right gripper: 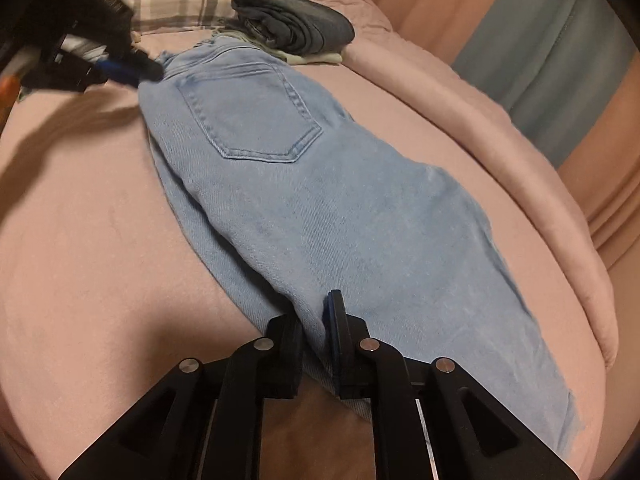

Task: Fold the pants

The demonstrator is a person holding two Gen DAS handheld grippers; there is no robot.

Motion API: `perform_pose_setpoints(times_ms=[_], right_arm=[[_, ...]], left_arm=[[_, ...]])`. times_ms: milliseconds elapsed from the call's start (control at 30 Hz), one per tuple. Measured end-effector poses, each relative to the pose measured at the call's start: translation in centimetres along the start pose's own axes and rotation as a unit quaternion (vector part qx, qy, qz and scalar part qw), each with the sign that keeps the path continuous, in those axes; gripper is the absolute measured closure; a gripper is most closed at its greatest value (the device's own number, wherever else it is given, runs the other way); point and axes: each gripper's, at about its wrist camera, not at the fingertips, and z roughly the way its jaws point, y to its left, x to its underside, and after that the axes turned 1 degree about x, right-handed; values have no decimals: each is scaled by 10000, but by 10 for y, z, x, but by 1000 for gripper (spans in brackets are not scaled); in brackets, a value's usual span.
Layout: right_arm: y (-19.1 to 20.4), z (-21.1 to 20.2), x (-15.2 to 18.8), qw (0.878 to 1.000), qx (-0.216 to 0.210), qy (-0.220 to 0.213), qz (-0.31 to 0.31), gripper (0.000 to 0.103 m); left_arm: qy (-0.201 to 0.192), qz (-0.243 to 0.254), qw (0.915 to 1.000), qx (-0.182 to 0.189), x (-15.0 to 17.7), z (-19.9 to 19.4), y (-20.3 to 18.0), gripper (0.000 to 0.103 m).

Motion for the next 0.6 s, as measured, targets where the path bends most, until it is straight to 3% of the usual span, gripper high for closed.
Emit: perform_pose_setpoints(times_ms=[33,67,100,133,167,233,300,400,500,600], right_arm=[[-5,-6,0,9997,-193,37,110,86],[-11,-11,0,9989,-398,16,231,74],[-16,-19,2,9972,-636,-27,388,64],[-23,-27,5,9943,-895,-73,583,45],[-30,-33,8,9912,-1075,-157,763,41],[-51,-44,9,9816,-1425,-321,1233,41],[-66,-45,10,9717,-1652,-406,1640,41],[-95,-32,7,9510,-1881,-423,2418,41],[-116,-10,-3,9401,-1842,-430,2837,47],[-130,9,-19,9332,-1828,-381,3070,56]], left_arm=[[-102,191,9997,-146,-1,-6,-6,89],[-239,448,9983,-288,-3,-14,-16,93],[-381,706,9961,-379,-3,-21,-27,91],[-477,920,9939,-386,-4,-27,-37,90],[-543,1092,9919,-342,-6,-31,-47,90],[-574,1379,9885,-225,-9,-30,-65,87],[-546,1544,9863,-171,-14,-19,-82,77],[-390,1720,9843,-81,-19,5,-100,76],[-248,2048,9783,-166,-18,32,-117,76],[-146,2537,9655,-577,-10,56,-120,76]])
